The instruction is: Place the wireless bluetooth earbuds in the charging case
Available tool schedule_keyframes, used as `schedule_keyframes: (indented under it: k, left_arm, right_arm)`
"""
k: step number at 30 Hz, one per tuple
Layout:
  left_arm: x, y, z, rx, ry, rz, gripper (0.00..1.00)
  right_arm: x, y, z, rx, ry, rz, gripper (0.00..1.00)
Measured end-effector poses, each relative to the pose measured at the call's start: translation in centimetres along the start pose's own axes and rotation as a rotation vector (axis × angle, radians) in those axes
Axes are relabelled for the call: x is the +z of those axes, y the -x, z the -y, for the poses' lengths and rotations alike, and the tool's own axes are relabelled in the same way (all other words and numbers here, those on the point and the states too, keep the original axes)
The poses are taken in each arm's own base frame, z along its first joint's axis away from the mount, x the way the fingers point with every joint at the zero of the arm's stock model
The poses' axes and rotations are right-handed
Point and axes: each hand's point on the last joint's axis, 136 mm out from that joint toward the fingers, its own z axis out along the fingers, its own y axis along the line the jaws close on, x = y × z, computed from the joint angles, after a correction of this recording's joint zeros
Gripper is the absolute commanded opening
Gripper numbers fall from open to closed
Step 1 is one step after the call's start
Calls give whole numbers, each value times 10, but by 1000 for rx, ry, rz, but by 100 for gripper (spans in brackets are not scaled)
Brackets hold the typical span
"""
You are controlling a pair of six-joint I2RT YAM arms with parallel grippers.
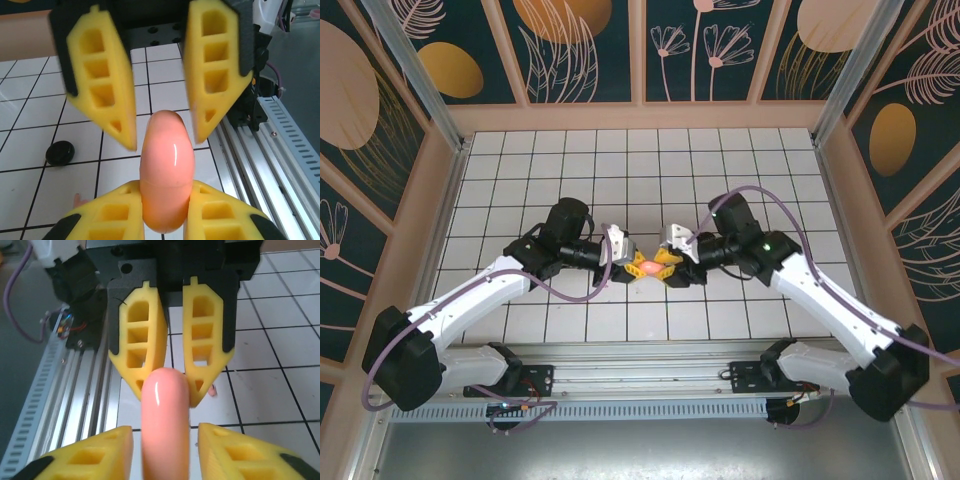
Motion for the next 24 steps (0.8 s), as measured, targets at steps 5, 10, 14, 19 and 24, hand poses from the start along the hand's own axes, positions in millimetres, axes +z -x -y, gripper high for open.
schedule_keyframes:
  k: [5, 10, 14, 19, 24]
  left_arm:
    - [1, 2, 0, -36, 4, 36, 8]
    - [2, 4, 2, -64, -2, 62, 8]
    - [1, 10, 2, -71, -10, 87, 9]
    - [1, 16, 3, -69, -20, 110, 9]
    - [1, 18, 5, -72, -33, 119, 10]
  right_arm:
    - [-21, 2, -13, -36, -118, 125, 52]
    - [-27, 7, -14, -34, -163, 199, 52]
    - [-23, 10, -8, -11, -165, 210, 51]
    - [-15, 8, -1, 32, -145, 209, 45]
    - [-9, 4, 0, 57, -122, 203, 25]
